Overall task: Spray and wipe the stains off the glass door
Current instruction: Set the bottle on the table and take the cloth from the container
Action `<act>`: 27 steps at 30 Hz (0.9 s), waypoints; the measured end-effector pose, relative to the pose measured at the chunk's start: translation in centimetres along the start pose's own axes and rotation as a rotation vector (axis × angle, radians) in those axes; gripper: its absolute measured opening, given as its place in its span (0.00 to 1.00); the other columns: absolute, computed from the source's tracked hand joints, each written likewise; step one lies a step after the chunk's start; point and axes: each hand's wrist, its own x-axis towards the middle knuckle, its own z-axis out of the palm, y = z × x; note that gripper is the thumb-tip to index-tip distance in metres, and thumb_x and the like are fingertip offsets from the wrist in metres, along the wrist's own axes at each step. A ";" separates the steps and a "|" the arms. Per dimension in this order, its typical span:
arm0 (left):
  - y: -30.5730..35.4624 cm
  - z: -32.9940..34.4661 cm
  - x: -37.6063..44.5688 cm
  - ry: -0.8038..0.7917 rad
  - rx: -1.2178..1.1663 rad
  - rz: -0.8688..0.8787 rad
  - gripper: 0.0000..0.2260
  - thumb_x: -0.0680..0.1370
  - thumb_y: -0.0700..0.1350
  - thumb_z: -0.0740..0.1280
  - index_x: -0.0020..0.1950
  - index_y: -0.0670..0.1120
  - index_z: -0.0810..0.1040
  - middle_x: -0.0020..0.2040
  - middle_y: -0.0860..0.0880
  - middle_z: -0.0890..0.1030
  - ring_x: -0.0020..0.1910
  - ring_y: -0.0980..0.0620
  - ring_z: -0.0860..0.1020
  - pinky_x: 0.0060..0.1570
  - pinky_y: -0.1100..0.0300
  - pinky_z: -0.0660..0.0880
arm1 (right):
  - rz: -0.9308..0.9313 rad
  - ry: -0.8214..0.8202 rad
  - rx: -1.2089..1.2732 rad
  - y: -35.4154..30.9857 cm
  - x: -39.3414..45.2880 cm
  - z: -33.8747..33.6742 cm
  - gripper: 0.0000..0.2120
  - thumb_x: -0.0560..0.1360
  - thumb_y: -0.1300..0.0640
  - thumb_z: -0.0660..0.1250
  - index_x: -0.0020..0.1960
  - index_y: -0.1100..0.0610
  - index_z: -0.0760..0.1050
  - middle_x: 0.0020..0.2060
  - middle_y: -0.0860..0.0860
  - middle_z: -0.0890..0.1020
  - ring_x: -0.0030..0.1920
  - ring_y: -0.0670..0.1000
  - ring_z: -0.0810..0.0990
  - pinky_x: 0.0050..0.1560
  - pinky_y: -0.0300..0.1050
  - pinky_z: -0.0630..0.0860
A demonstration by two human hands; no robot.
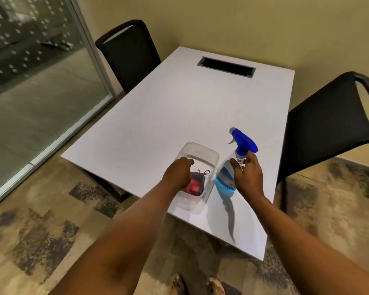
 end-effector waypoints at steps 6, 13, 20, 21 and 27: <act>-0.5 1.0 1.8 -0.082 0.058 0.028 0.27 0.79 0.38 0.63 0.78 0.45 0.64 0.75 0.45 0.69 0.73 0.44 0.68 0.70 0.53 0.67 | 0.047 0.014 0.005 1.0 0.3 0.8 0.19 0.78 0.52 0.69 0.66 0.54 0.69 0.58 0.48 0.77 0.53 0.47 0.74 0.52 0.41 0.70; -0.6 2.5 3.9 -0.245 0.169 0.082 0.29 0.79 0.39 0.62 0.79 0.42 0.59 0.74 0.42 0.68 0.76 0.40 0.60 0.72 0.50 0.65 | 0.057 0.021 0.019 2.0 0.2 1.0 0.23 0.77 0.49 0.70 0.68 0.54 0.69 0.61 0.49 0.78 0.55 0.46 0.75 0.54 0.41 0.72; -1.2 3.9 5.2 -0.350 0.339 0.048 0.29 0.80 0.41 0.60 0.80 0.45 0.55 0.75 0.43 0.67 0.76 0.37 0.59 0.73 0.46 0.59 | 0.087 -0.010 0.000 2.8 -0.4 -0.3 0.33 0.73 0.46 0.73 0.72 0.54 0.65 0.67 0.51 0.75 0.63 0.52 0.76 0.60 0.47 0.74; -1.3 4.1 5.4 -0.356 0.354 0.045 0.29 0.79 0.40 0.60 0.80 0.45 0.56 0.73 0.43 0.68 0.75 0.37 0.61 0.72 0.46 0.60 | 0.084 -0.005 -0.024 3.0 -0.6 -0.5 0.34 0.72 0.46 0.74 0.72 0.54 0.65 0.66 0.51 0.75 0.61 0.51 0.76 0.59 0.47 0.75; -1.4 4.8 5.5 -0.275 0.459 0.094 0.18 0.80 0.43 0.60 0.70 0.44 0.68 0.65 0.43 0.76 0.66 0.41 0.72 0.66 0.49 0.64 | 0.090 -0.015 -0.161 4.8 -3.0 -1.2 0.28 0.71 0.40 0.72 0.65 0.50 0.69 0.52 0.48 0.78 0.46 0.47 0.78 0.46 0.40 0.79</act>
